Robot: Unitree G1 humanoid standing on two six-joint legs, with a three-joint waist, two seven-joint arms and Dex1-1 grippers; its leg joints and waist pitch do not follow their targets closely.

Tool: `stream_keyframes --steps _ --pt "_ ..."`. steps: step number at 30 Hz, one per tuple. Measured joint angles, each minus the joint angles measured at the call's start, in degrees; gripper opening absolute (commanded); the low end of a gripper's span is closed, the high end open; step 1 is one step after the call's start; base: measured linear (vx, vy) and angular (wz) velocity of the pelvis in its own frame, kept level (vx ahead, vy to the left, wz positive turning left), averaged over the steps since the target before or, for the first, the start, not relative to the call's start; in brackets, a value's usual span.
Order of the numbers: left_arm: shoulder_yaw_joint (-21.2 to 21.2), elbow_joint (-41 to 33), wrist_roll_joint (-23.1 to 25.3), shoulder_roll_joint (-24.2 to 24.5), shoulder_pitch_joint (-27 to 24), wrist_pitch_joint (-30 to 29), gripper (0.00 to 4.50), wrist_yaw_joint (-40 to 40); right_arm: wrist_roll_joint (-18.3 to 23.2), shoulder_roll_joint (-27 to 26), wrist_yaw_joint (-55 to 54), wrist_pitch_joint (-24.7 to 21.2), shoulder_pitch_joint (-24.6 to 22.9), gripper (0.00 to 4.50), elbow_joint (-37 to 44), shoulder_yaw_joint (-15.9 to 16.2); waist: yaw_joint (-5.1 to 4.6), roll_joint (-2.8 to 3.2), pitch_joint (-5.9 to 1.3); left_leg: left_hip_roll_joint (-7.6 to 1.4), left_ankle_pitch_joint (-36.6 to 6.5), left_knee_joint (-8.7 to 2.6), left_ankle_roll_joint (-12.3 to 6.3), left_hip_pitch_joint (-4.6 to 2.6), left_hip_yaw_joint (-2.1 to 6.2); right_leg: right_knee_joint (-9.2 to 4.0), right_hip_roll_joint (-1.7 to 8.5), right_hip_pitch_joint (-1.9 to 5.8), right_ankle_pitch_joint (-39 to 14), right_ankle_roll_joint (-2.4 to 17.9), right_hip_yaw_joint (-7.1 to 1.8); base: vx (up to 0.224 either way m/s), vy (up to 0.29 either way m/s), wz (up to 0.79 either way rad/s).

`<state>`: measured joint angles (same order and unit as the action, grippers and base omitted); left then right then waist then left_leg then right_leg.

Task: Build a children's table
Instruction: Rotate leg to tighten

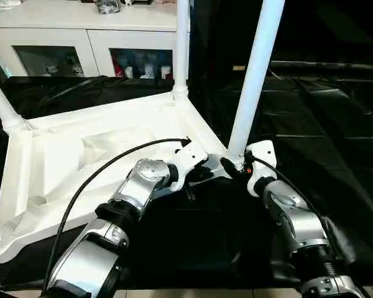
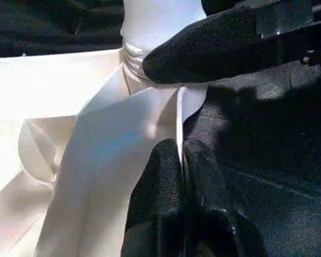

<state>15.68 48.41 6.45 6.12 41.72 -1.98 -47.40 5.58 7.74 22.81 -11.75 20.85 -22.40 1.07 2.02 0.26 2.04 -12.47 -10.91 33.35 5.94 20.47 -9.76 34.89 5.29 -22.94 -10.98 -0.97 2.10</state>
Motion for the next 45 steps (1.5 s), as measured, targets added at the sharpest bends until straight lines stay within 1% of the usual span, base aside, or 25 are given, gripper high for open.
stream_keyframes --steps 1,3,5,6,8,11,13,16,22,24,27,28,30,33,34,38,43,45 --pt "-0.03 -0.07 -0.09 0.37 -0.07 0.34 0.00 -0.91 0.99 0.67 1.99 -0.01 -0.49 3.43 0.66 -0.04 0.01 0.00 0.00 0.00 0.00 -0.04 0.00 -0.01 0.00 0.00 0.00 0.00 0.00 -0.01 0.01 0.000 0.000 0.00" --pt "-0.04 -0.77 -0.38 1.50 -0.56 1.20 0.00 -3.11 2.17 2.70 6.47 -0.67 -1.43 3.76 2.24 0.16 0.02 0.08 0.04 -0.01 0.00 -0.14 0.00 0.03 0.00 -0.01 -0.01 -0.07 -0.01 -0.02 0.03 0.000 0.000 0.00" --pt "-0.01 -1.70 -1.18 3.17 -1.27 2.29 0.00 -6.25 3.39 6.68 12.46 -2.01 -2.55 3.90 4.87 1.73 0.06 0.11 0.05 -0.01 0.00 -0.19 0.00 0.05 -0.01 -0.02 -0.02 -0.10 -0.02 -0.03 0.04 0.000 0.000 0.00" --pt "-0.01 -2.49 -1.80 4.47 -1.98 2.95 0.00 -8.69 3.97 8.93 16.27 -2.63 -3.23 3.90 6.95 2.72 0.04 0.11 0.05 -0.03 0.00 -0.23 0.00 0.05 -0.01 -0.04 -0.03 -0.11 -0.04 -0.04 0.06 0.000 0.000 0.00" --pt "-0.05 -3.38 -2.42 5.89 -2.76 3.35 0.00 -11.75 5.16 10.99 20.54 -3.33 -3.47 3.90 9.13 3.42 -0.25 0.14 0.04 -0.05 0.00 -0.27 0.00 0.03 -0.02 -0.04 -0.06 -0.13 -0.04 -0.04 0.06 0.000 0.000 0.00" --pt "0.33 -6.30 -4.10 8.73 -4.59 3.35 0.00 -18.28 6.26 13.92 26.27 -3.72 -3.78 3.90 12.07 5.12 -0.05 0.14 0.04 -0.07 0.00 -0.30 0.00 0.03 -0.02 -0.05 -0.06 -0.14 -0.08 -0.04 0.06 0.000 0.000 0.00" --pt "0.67 -8.27 -5.04 10.13 -5.63 2.99 0.00 -22.59 6.77 15.13 28.87 -4.01 -4.22 3.90 12.85 5.58 0.20 0.13 0.04 -0.08 0.00 -0.30 0.00 0.02 -0.03 -0.09 -0.03 -0.14 -0.09 -0.04 0.07 0.000 0.000 0.00" --pt "1.02 -9.35 -6.05 11.27 -6.16 2.17 0.00 -25.98 7.20 15.81 30.92 -4.39 -4.27 3.90 13.14 6.48 0.31 0.12 0.05 -0.07 0.00 -0.27 0.00 -0.02 -0.04 -0.10 0.00 -0.16 -0.09 -0.03 0.05 0.000 0.000 0.00" --pt "0.99 -9.42 -6.33 11.59 -6.20 1.78 0.00 -26.47 6.80 17.32 32.93 -4.35 -4.27 3.90 13.19 8.55 0.19 0.10 0.06 -0.06 0.00 -0.29 0.00 0.04 -0.05 -0.09 -0.01 -0.16 -0.09 -0.03 0.07 0.000 0.000 0.00" --pt "0.96 -9.55 -6.36 11.66 -6.22 1.54 0.00 -26.50 5.78 18.01 33.97 -4.22 -4.29 3.90 13.21 9.62 0.17 0.09 0.07 -0.06 0.00 -0.29 0.00 0.05 -0.05 -0.09 -0.01 -0.16 -0.09 -0.03 0.07 0.000 0.000 0.00" --pt "0.95 -9.87 -6.43 11.71 -6.29 1.05 0.00 -26.57 5.34 18.28 34.12 -3.87 -4.30 3.90 13.21 9.88 0.17 0.07 0.08 -0.06 0.00 -0.29 0.00 0.05 -0.06 -0.09 -0.01 -0.16 -0.09 -0.03 0.06 0.000 0.000 0.00" --pt "0.95 -9.87 -6.46 11.71 -6.29 1.01 0.00 -26.57 5.29 18.27 34.09 -3.85 -4.29 3.65 13.21 9.89 0.16 0.07 0.08 -0.06 -0.01 -0.29 0.00 0.05 -0.06 -0.09 -0.01 -0.16 -0.09 -0.03 0.06 0.000 0.000 0.00" --pt "0.96 -9.88 -6.49 11.69 -6.29 0.92 0.00 -26.61 5.28 18.27 33.75 -3.86 -4.29 3.58 13.18 9.83 0.17 0.07 0.08 -0.06 0.00 -0.29 0.00 0.05 -0.06 -0.09 -0.01 -0.16 -0.09 -0.03 0.06 0.000 0.000 0.00" --pt "0.95 -9.88 -6.52 11.70 -6.29 0.83 0.00 -26.67 5.33 18.27 33.69 -3.86 -4.30 3.21 13.17 9.66 0.17 0.07 0.08 -0.06 0.00 -0.29 0.00 0.05 -0.06 -0.09 -0.01 -0.16 -0.09 -0.03 0.06 0.000 0.000 0.00" --pt "0.96 -9.90 -6.53 11.69 -6.29 0.79 0.00 -26.70 5.33 18.27 33.68 -3.86 -4.29 3.21 13.14 9.58 0.18 0.07 0.08 -0.05 0.00 -0.28 0.00 0.05 -0.06 -0.09 -0.01 -0.16 -0.09 -0.03 0.06 0.000 0.000 0.00" --pt "0.96 -9.98 -6.56 11.70 -6.32 0.64 0.00 -26.87 5.32 18.30 33.65 -3.85 -4.30 2.82 13.05 9.46 0.23 0.07 0.08 -0.06 0.00 -0.29 0.00 0.04 -0.06 -0.08 -0.01 -0.16 -0.09 -0.03 0.06 0.000 0.000 0.00" --pt "0.97 -10.57 -6.56 11.80 -6.72 0.59 0.00 -26.75 5.34 18.27 33.69 -3.67 -4.43 2.66 13.02 9.47 0.20 0.07 0.08 -0.05 0.00 -0.28 0.00 0.06 -0.06 -0.07 -0.01 -0.16 -0.09 -0.03 0.06 0.000 0.000 0.00" --pt "0.96 -10.50 -6.54 11.52 -6.77 0.66 0.00 -25.88 5.26 17.48 32.34 -2.73 -4.71 2.65 12.30 9.32 0.17 0.07 0.07 -0.06 0.00 -0.28 -0.01 0.04 -0.07 -0.06 -0.01 -0.13 -0.09 -0.03 0.06 0.000 0.000 0.00"
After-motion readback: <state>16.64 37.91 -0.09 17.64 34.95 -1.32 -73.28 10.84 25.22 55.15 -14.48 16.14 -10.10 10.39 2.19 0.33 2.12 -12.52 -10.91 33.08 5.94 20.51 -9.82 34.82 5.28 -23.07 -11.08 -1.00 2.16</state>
